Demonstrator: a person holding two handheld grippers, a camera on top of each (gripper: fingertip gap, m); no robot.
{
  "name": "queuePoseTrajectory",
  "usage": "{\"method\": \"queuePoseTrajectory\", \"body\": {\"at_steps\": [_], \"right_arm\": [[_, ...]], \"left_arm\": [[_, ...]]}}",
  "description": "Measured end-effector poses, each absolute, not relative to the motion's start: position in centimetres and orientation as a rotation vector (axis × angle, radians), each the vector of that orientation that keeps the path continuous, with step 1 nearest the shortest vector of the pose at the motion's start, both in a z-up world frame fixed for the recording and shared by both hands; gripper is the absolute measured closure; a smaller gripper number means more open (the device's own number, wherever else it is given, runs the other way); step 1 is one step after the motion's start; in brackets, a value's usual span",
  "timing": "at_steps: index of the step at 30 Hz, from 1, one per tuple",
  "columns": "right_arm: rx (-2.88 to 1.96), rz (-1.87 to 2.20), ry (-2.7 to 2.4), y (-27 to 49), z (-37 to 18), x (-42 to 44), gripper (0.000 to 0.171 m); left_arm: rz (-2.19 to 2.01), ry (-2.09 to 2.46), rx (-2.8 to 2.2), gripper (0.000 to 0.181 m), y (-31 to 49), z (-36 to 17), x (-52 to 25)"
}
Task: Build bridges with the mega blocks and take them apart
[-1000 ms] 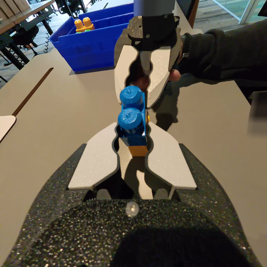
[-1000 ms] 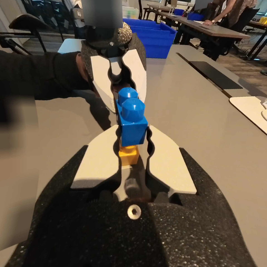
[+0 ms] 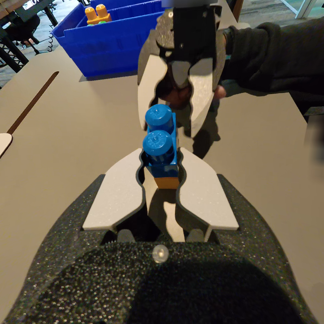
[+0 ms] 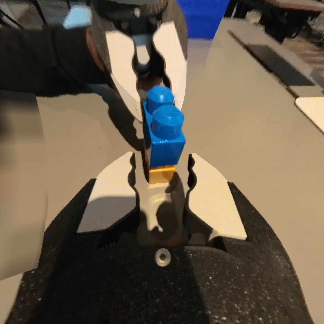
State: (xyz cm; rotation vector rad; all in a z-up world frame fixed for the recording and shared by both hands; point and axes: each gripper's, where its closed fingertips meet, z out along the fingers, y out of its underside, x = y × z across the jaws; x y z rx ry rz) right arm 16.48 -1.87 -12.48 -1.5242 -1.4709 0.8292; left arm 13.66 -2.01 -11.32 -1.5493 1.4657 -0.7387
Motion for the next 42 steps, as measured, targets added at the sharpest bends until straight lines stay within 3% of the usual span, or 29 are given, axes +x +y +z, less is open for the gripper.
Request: {"method": "queuePoseTrajectory", "body": {"at_steps": [5, 21, 42], "right_arm": [[-1.412, 0.952, -1.318, -1.8, -8.9, 16.5, 0.120], [-1.440, 1.037, -1.290, -1.8, -9.4, 15.6, 0.144], [-1.510, 1.084, -1.254, -1.7, -10.2, 15.8, 0.143]], "left_arm": [[-0.712, 1.481, -1.547, 0.148, -2.0, -11.4, 13.7], [-0.701, 1.500, -1.560, 0.148, -2.0, -11.4, 13.7], [-0.598, 1.584, -1.611, 0.147, -2.0, -12.1, 13.7]]}}
